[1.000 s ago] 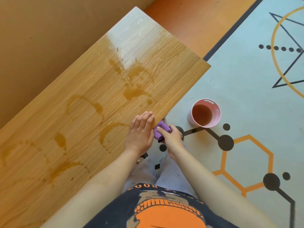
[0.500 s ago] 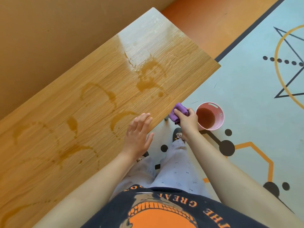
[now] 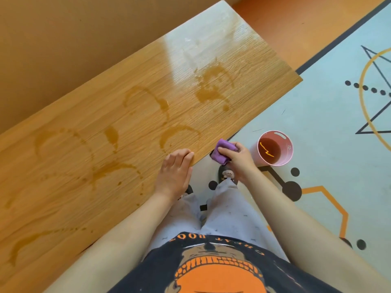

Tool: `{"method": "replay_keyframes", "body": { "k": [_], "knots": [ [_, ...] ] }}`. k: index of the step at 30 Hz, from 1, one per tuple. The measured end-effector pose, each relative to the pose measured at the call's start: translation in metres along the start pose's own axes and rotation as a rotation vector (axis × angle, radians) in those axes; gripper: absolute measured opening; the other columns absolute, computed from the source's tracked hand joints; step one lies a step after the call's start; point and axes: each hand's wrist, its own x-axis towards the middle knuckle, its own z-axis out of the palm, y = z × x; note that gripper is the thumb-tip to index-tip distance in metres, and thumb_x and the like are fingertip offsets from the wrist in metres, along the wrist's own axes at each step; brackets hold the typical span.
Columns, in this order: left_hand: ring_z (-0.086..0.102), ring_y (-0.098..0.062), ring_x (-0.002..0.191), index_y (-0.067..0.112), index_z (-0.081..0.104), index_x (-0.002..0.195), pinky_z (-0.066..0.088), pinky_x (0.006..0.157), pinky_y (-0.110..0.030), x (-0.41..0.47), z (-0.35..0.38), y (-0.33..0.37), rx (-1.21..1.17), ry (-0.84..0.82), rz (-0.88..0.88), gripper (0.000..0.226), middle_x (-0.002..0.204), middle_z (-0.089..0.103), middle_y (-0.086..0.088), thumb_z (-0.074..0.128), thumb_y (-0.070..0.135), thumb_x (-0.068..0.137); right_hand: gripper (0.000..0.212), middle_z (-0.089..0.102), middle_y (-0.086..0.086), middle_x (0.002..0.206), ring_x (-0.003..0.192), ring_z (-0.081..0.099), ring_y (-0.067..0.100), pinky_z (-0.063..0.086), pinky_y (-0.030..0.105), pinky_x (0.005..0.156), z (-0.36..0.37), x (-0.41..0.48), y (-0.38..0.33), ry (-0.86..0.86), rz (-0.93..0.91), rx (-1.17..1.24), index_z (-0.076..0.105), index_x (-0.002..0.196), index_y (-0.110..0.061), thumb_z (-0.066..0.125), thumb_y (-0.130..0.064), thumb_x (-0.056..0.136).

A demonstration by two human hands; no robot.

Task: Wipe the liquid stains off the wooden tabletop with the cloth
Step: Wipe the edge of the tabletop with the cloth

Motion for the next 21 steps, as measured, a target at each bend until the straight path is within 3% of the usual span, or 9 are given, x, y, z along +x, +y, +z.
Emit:
{"method": "replay_keyframes", "body": {
  "k": [4,10,17,21],
  "knots": [
    [0.040,-0.024,0.121,0.013,0.043,0.130,0.028,0.102,-0.036,0.000,-0.001,0.002,0.000,0.014,-0.006,0.042,0.130,0.042,-0.004,0.040,0.029,0.091,0.023,0.061,0.015,0.099,0.091,0.062,0.025,0.054,0.033,0.072,-0.029,0.025,-0.020,0.098,-0.011,0.073,0.055,0.102,-0.008,0.067,-0.007,0.083],
    [0.040,-0.025,0.121,0.014,0.044,0.128,0.030,0.099,-0.036,0.001,0.001,0.004,0.036,0.023,-0.042,0.039,0.130,0.042,-0.004,0.039,0.029,0.092,0.014,0.061,0.010,0.090,0.081,0.060,0.020,0.052,0.034,0.076,-0.027,0.033,-0.024,0.239,-0.033,0.090,0.052,0.087,-0.016,0.066,-0.012,0.084],
    [0.041,-0.026,0.121,0.012,0.047,0.127,0.032,0.097,-0.037,0.002,0.002,0.010,0.043,0.043,-0.073,0.040,0.130,0.043,-0.005,0.042,0.027,0.090,0.013,0.059,0.007,0.077,0.073,0.056,0.019,0.048,0.036,0.071,0.030,-0.022,0.022,-0.148,0.139,0.045,0.054,0.085,-0.011,0.067,-0.012,0.083],
    [0.040,-0.026,0.120,0.012,0.045,0.126,0.031,0.095,-0.036,0.002,0.001,0.012,0.066,0.061,-0.081,0.039,0.129,0.042,-0.005,0.042,0.025,0.090,0.011,0.061,0.009,0.081,0.076,0.058,0.019,0.048,0.031,0.066,-0.006,0.005,-0.004,-0.127,0.085,-0.012,0.056,0.087,-0.011,0.066,-0.012,0.084]
  ]
}}
